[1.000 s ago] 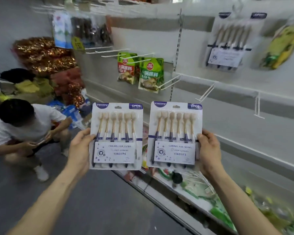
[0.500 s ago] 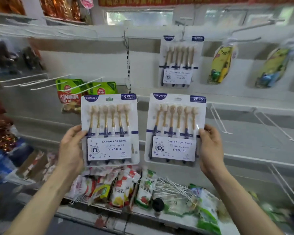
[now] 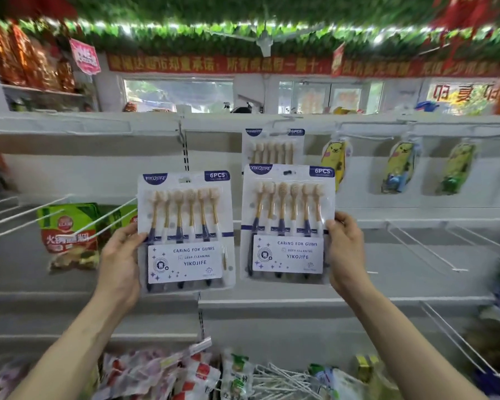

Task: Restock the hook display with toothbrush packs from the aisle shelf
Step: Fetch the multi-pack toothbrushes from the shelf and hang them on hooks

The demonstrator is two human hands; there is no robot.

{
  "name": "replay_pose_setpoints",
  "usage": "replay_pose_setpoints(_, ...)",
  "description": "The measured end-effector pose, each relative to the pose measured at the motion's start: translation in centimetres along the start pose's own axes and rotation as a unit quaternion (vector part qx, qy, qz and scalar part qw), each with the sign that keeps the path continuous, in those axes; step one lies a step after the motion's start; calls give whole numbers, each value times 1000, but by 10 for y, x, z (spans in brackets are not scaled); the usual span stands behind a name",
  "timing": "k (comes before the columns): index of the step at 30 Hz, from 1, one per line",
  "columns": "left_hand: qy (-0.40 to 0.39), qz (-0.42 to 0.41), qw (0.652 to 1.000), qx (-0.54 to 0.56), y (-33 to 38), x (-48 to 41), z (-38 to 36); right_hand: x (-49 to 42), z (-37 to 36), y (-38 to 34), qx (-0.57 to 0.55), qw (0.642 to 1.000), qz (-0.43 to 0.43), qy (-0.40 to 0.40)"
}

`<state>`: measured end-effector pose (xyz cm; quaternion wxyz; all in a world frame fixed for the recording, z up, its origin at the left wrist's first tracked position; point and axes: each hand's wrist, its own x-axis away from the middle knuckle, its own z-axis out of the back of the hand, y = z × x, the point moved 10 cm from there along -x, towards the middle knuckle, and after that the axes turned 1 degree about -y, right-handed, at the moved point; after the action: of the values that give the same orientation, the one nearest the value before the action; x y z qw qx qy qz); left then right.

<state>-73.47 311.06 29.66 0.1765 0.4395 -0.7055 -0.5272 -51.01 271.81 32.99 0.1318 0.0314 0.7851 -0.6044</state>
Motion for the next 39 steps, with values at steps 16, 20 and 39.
replay_pose_setpoints(16,1,-31,999,-6,19,-47,-10,-20,-19,-54,-34,995,98,2)
replay_pose_setpoints(20,1,-37,999,-4,19,-48,-19,-21,-19,-65,-31,993,111,13)
replay_pose_setpoints(39,8,-42,999,1,31,-49,-24,-35,-23,-63,-34,996,85,19)
